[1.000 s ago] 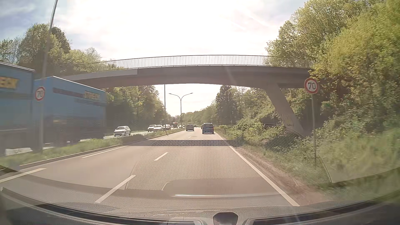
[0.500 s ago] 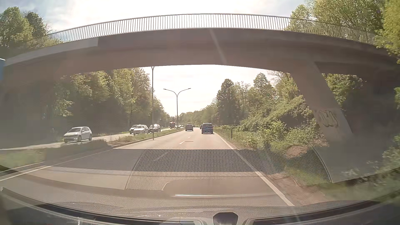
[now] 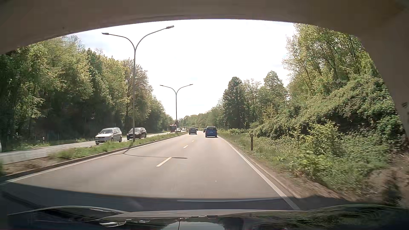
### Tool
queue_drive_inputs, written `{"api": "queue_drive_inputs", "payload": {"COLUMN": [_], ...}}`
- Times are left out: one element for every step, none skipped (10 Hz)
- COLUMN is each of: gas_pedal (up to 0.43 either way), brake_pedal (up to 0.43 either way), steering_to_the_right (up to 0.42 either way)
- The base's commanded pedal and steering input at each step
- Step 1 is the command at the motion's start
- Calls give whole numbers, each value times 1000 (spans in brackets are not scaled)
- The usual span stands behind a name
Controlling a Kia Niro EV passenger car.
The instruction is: Follow the waypoints while adhering to traffic rules and regulations
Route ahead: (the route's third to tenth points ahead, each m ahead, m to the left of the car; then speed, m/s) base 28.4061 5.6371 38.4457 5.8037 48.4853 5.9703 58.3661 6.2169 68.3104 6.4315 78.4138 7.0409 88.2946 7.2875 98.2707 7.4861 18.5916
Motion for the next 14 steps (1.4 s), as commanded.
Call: {"api": "queue_drive_inputs", "payload": {"gas_pedal": [130, 118, 118, 118, 118, 118, 118, 118, 118, 118, 110, 67, 67, 67], "brake_pedal": [0, 0, 0, 0, 0, 0, 0, 0, 0, 0, 0, 0, 0, 0], "steering_to_the_right": [-2, -3, -3, -3, -4, -4, -4, -4, -4, -4, -4, -4, -4, -5]}}
